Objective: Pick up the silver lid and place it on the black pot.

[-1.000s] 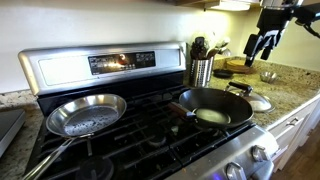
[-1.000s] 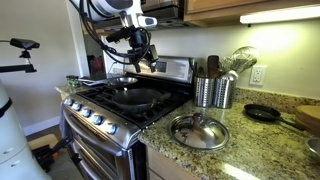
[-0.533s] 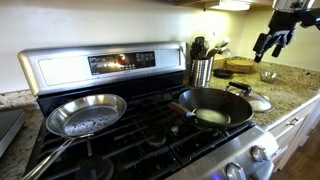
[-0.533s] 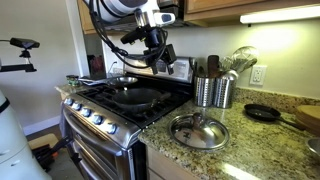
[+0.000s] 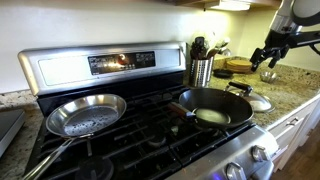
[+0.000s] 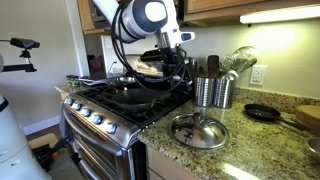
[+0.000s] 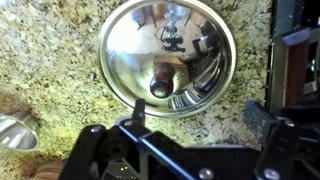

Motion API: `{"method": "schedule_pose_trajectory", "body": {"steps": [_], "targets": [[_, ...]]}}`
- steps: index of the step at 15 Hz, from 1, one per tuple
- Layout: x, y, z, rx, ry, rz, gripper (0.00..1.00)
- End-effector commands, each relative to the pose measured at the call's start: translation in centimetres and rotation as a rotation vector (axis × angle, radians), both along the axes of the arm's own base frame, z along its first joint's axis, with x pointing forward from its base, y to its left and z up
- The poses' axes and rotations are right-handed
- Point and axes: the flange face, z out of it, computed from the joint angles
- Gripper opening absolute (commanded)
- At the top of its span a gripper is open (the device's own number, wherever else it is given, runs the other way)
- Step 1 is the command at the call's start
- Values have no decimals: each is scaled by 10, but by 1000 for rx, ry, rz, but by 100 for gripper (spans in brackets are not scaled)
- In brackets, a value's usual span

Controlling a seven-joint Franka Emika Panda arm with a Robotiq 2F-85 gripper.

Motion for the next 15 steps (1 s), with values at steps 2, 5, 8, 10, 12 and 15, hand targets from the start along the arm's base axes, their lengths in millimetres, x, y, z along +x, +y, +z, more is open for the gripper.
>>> {"method": "schedule_pose_trajectory", "body": {"steps": [2, 5, 8, 10, 12, 15], "targets": [[7, -9, -9, 1, 7, -10, 100], [8, -6, -10, 1, 9, -5, 100], [11, -14, -10, -5, -13, -18, 100], [15, -25, -14, -13, -13, -36, 100], [19, -38, -19, -8, -14, -68, 100], [28, -53, -33, 15, -14, -104, 100]]}}
